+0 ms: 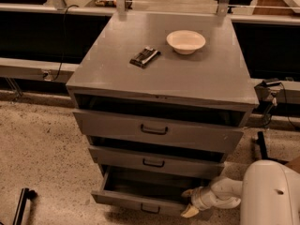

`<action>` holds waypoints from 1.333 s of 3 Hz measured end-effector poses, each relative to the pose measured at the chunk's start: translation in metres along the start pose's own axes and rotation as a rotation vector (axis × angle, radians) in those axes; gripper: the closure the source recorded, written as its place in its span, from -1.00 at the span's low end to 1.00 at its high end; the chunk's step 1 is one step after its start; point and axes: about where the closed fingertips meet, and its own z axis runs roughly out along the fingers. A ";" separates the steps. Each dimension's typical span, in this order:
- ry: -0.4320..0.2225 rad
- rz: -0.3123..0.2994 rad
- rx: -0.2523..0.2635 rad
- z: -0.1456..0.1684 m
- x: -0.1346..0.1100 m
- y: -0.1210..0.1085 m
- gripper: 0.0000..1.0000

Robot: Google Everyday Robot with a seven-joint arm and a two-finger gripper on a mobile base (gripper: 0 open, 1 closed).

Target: Open bottom drawer

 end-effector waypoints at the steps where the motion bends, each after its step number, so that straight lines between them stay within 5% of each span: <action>1: -0.002 0.000 -0.003 0.002 -0.001 0.002 -1.00; 3: -0.026 0.011 -0.034 0.002 0.001 0.009 -1.00; 4: -0.081 0.047 -0.105 -0.002 -0.003 0.040 -1.00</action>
Offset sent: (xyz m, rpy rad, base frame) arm -0.0010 0.0016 -0.0010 0.0017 0.0022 0.0016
